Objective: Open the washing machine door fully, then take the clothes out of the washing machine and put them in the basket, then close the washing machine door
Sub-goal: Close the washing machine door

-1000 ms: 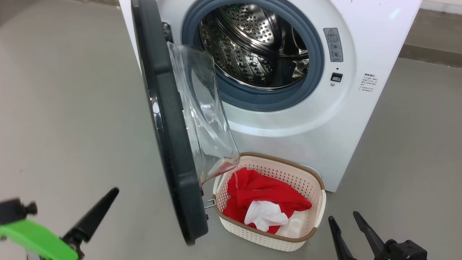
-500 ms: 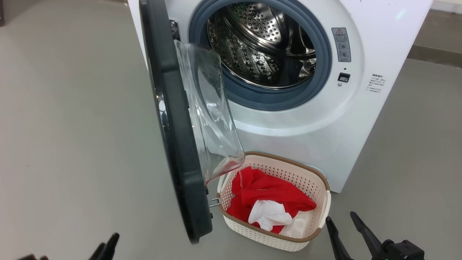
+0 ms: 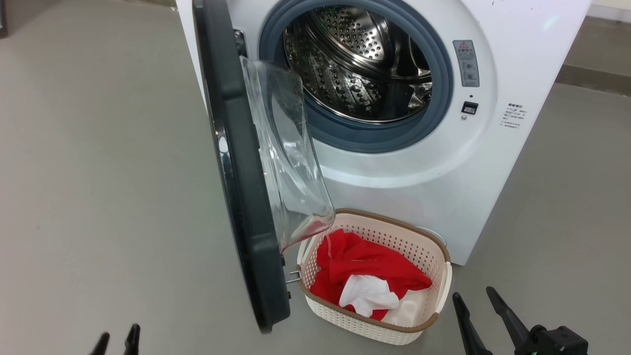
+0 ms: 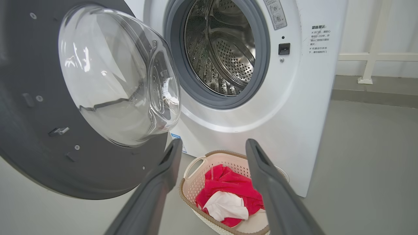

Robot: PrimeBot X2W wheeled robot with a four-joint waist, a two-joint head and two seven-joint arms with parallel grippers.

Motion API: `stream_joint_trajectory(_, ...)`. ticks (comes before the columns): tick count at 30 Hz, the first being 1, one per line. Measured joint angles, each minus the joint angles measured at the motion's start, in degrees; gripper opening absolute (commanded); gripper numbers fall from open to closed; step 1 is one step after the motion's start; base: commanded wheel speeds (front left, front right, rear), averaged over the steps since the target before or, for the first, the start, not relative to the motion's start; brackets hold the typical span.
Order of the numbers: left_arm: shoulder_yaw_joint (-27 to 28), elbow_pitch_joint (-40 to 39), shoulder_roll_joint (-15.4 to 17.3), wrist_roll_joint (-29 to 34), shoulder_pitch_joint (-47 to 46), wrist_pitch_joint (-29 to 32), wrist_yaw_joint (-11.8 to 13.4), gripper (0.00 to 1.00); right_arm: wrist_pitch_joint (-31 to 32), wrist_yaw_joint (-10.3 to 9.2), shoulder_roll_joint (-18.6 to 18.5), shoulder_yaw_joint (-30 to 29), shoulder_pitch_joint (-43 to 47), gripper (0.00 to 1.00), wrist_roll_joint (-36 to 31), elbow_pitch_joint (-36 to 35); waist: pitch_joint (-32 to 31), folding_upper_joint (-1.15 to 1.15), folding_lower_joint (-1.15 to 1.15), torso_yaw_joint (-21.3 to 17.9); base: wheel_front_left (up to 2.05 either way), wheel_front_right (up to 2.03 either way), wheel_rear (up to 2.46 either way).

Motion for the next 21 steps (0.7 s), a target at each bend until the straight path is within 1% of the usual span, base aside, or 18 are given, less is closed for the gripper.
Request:
stream_joint_trajectory(2,3.83,-0.81,-1.87,7.86,0.28,0.00,-0.01,1.00,0.00,0.00,0.01,-0.22,-0.06,1.00,0.01,-0.08,0.04,0.00,0.00,0.02,0.00,0.00,0.00)
stream_joint_trajectory(4,7.75,-2.33,-4.68,13.73,1.27,0.00,-0.01,1.00,0.00,0.00,0.01,-0.51,-0.18,1.00,0.01,-0.21,0.08,0.00,0.01,0.02,0.00,0.00,0.00)
stream_joint_trajectory(6,10.24,-3.72,-6.89,19.98,2.54,0.00,-0.02,1.00,0.00,0.00,0.01,-0.93,-0.39,1.00,0.02,-0.33,0.12,0.00,0.00,0.01,0.00,0.00,0.00)
stream_joint_trajectory(9,14.07,-6.46,-10.17,27.66,3.96,0.00,-0.05,1.00,0.00,0.00,0.01,-1.65,-1.20,1.00,0.53,-0.52,0.12,0.00,0.00,-0.02,0.00,0.00,0.00)
stream_joint_trajectory(14,17.72,-11.61,-13.94,40.57,5.48,0.00,-0.05,1.00,0.00,0.00,0.01,-2.00,-1.29,1.00,1.13,-0.62,-0.12,0.00,0.00,-0.06,0.00,0.00,0.00)
stream_joint_trajectory(17,19.68,-12.93,-15.67,44.56,6.74,0.00,-0.05,1.00,0.00,0.00,0.02,-2.01,-1.29,1.00,1.13,-0.60,-0.30,0.00,0.00,-0.10,0.00,0.00,0.00)
stream_joint_trajectory(21,21.17,-13.06,-16.50,47.24,7.24,0.00,-0.07,1.00,0.00,0.00,0.02,-2.03,-1.27,1.00,1.13,-0.41,-0.55,0.00,0.00,-0.14,0.00,0.00,0.00)
